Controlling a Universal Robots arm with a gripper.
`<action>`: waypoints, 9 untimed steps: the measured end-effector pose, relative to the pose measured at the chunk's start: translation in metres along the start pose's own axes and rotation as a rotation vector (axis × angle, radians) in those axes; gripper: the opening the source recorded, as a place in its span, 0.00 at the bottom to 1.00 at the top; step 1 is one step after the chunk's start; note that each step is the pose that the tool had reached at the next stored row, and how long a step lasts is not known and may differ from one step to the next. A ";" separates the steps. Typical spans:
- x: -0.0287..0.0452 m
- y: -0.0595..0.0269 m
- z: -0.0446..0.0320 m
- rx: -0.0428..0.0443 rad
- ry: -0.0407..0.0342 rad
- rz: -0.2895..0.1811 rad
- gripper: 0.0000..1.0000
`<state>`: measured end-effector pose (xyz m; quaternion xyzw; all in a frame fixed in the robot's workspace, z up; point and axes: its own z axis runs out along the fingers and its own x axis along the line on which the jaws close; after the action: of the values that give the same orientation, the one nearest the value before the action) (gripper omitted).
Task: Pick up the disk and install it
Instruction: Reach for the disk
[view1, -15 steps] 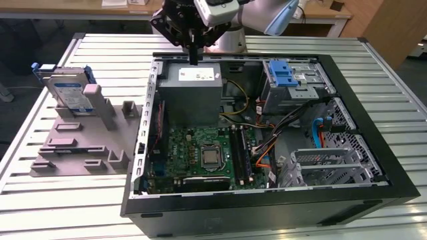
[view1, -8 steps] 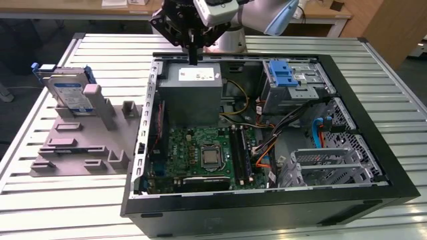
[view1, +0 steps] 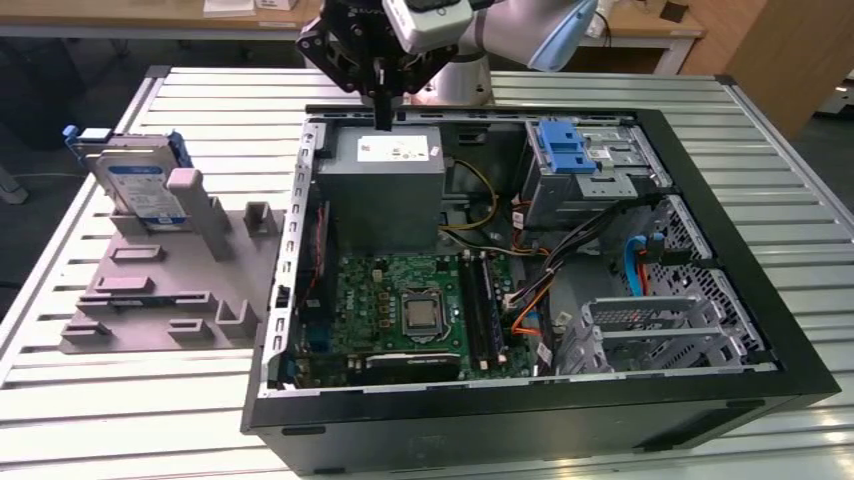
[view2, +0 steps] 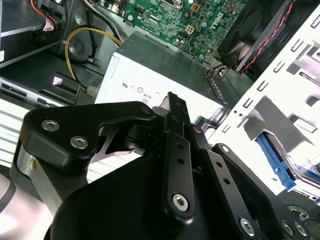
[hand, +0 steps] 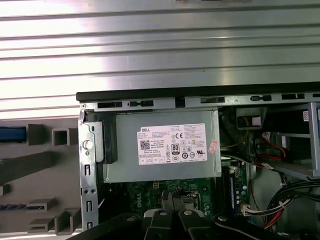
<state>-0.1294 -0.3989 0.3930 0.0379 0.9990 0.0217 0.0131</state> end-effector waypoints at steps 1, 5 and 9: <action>0.0015 -0.0001 0.0000 0.0000 0.0000 0.000 0.11; 0.0035 -0.0003 0.0003 0.0002 0.0008 0.000 0.11; 0.0042 -0.0003 0.0005 0.0000 0.0008 0.000 0.11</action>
<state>-0.1336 -0.3989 0.3924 0.0379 0.9990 0.0217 0.0127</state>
